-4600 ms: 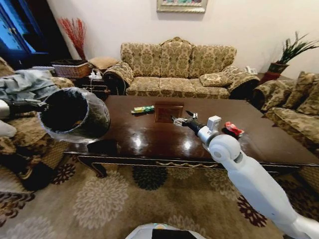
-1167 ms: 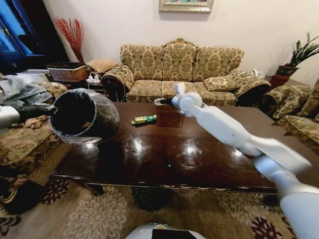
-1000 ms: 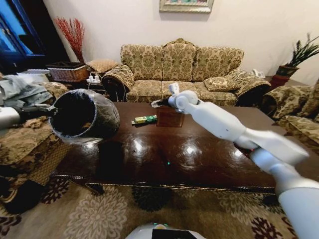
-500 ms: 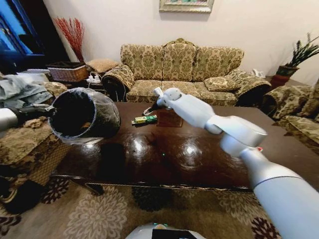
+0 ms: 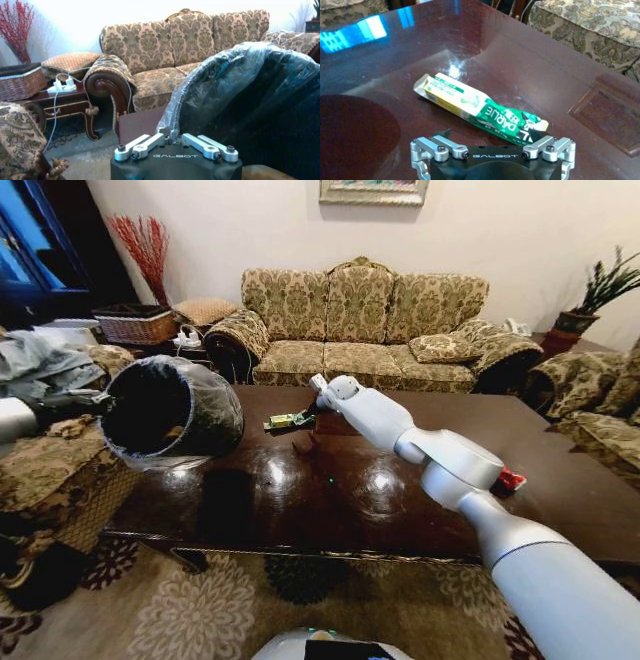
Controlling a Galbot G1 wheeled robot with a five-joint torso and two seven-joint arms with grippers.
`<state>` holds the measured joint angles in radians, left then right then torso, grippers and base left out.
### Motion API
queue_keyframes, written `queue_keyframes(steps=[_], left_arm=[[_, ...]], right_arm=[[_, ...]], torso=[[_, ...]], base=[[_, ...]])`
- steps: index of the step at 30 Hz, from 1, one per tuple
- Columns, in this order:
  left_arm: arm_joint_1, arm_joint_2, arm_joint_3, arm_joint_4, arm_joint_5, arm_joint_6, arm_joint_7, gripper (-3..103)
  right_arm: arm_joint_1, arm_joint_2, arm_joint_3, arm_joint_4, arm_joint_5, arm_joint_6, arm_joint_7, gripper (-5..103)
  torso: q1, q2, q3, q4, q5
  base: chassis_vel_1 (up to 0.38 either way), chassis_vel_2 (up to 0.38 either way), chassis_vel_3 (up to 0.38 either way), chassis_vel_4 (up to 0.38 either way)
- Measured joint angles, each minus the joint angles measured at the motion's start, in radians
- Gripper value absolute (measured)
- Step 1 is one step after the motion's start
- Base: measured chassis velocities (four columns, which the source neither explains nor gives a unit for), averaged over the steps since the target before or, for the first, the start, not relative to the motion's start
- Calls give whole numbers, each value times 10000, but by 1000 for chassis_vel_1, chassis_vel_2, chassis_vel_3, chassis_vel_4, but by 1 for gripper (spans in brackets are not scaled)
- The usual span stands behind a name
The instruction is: Move to the front of the table and place the trash on the table into the trash bin.
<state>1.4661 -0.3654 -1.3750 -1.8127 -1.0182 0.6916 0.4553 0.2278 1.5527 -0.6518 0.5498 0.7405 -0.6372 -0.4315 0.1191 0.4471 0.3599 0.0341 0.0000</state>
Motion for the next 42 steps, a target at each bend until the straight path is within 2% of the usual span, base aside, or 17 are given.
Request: queue_keyframes(steps=[9,10,12,17,18,21,24,25,27,28,30,32,33,36,37,40,42], left_arm=[[155,-8,-307,-170,-21,81,18,0],[183,-8,-356,-192,-27,94,33,0],[184,-6,-364,-192,-28,96,33,0],[140,78,-362,-289,-69,118,19,0],[140,78,-362,-289,-69,118,19,0],[122,69,-305,-374,-75,124,3,0],[123,60,-294,-392,-78,124,1,0],[124,60,-294,-387,-87,125,0,0],[125,62,-294,-379,-93,124,1,0],[129,77,-294,-370,-99,124,5,0],[132,84,-294,-369,-101,125,8,0],[150,85,-294,-392,-101,124,14,0],[150,85,-294,-392,-101,124,14,0],[158,79,-283,-428,-101,124,34,0],[158,79,-283,-428,-101,124,34,0],[169,84,-172,-409,-102,97,39,0],[173,101,-139,-394,-101,85,34,0]], right_arm=[[-390,101,334,-164,5,326,198,100],[-441,53,381,-70,18,330,279,92],[-456,32,394,-23,25,329,315,92],[-532,-130,429,372,116,161,662,71],[-532,-130,429,372,116,161,662,71],[-590,-220,430,576,208,80,943,54],[-633,-254,432,667,271,58,1098,48],[-666,-282,433,756,338,40,1215,37],[-678,-289,435,793,367,31,1267,37],[-713,-292,488,873,430,9,1407,27],[-732,-290,554,914,458,-13,1508,27],[-775,-314,715,1129,675,-47,1971,16],[-775,-314,715,1129,675,-47,1971,16],[-799,-548,827,1724,1284,-195,2959,2],[-799,-548,827,1724,1284,-195,2959,2],[-923,-1054,989,2755,2055,-250,4133,0],[-980,-1253,1060,3145,2341,-265,4458,0]], torso=[[-2,0,-2,3,0],[-2,0,-2,1,1],[-2,0,-2,1,1],[-2,0,-2,1,1],[-2,0,-2,1,1],[-2,0,-2,1,1],[-2,0,-2,0,0],[-2,0,-2,1,1],[-2,1,-1,1,0],[-2,0,0,3,1],[-1,0,1,5,1],[0,0,2,6,-3],[0,0,2,6,-3],[2,-1,3,8,-3],[2,-1,3,8,-3],[1,-1,2,3,-3],[1,-1,2,4,-2]], base=[[0,0,0,0],[0,0,0,0],[0,0,0,0],[0,0,0,0],[0,0,0,0],[0,0,0,0],[0,0,0,0],[0,0,0,0],[0,0,0,0],[0,0,0,0],[0,0,0,0],[0,0,0,0],[0,0,0,0],[0,0,0,0],[0,0,0,0],[0,0,0,0],[0,0,0,0]])
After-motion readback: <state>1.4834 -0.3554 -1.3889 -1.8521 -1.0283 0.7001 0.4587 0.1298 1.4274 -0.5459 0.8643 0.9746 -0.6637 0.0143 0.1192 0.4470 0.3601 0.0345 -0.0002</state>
